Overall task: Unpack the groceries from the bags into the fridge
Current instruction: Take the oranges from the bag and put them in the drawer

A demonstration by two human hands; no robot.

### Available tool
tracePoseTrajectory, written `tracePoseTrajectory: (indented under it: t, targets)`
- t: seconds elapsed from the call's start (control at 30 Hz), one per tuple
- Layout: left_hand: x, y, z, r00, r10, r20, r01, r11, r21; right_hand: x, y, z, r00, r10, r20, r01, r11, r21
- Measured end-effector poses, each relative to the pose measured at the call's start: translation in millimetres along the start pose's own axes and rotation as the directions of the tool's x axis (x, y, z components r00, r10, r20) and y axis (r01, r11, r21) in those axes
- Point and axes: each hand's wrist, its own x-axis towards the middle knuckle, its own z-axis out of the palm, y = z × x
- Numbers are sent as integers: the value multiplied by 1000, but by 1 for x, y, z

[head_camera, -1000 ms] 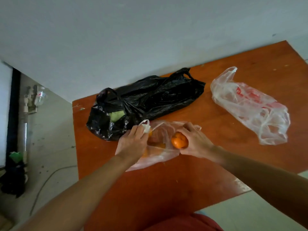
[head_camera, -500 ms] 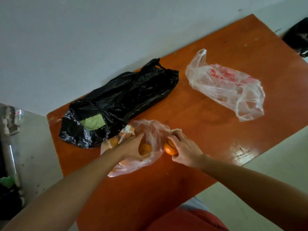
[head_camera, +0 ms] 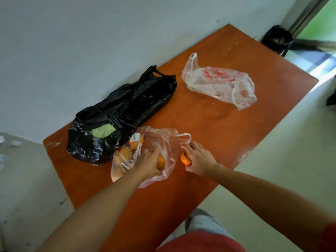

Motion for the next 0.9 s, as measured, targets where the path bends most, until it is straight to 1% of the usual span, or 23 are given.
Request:
tracePoseTrajectory:
  t: [0.13, 0.2, 0.23, 0.3, 0.4, 0.53, 0.63, 0.8, 0.9]
  targets:
    - [-27, -1, -21, 983, 63, -170, -48, 994, 94, -27, -20, -9, 997, 49, -59, -51, 998, -29]
    - [-34, 0, -35, 964, 108, -244, -63, 980, 187, -42, -28, -21, 992, 55, -115, -62, 997, -51]
    - [-38, 3, -43, 952, 132, -275, -68, 971, 231, -49, -30, -29, 987, 59, -147, -69, 996, -60]
    - [-45, 14, -61, 926, 168, -338, -79, 962, 262, -65, -31, -48, 975, 71, -211, -90, 993, -79]
    - [-56, 44, -90, 869, 279, -409, -153, 937, 313, -93, -24, -80, 949, 103, -298, -141, 984, -108]
    - [-66, 109, -112, 792, 445, -417, -271, 870, 412, -144, 2, -120, 901, 167, -401, -218, 972, -86]
    - [-73, 173, -114, 738, 551, -390, -359, 809, 466, -194, 33, -141, 848, 258, -462, -313, 949, -45]
    - [-80, 295, -91, 655, 699, -288, -489, 682, 544, -297, 104, -161, 710, 419, -566, -475, 878, 54]
    - [-86, 380, -69, 606, 764, -222, -553, 605, 573, -365, 156, -166, 629, 495, -599, -563, 822, 89]
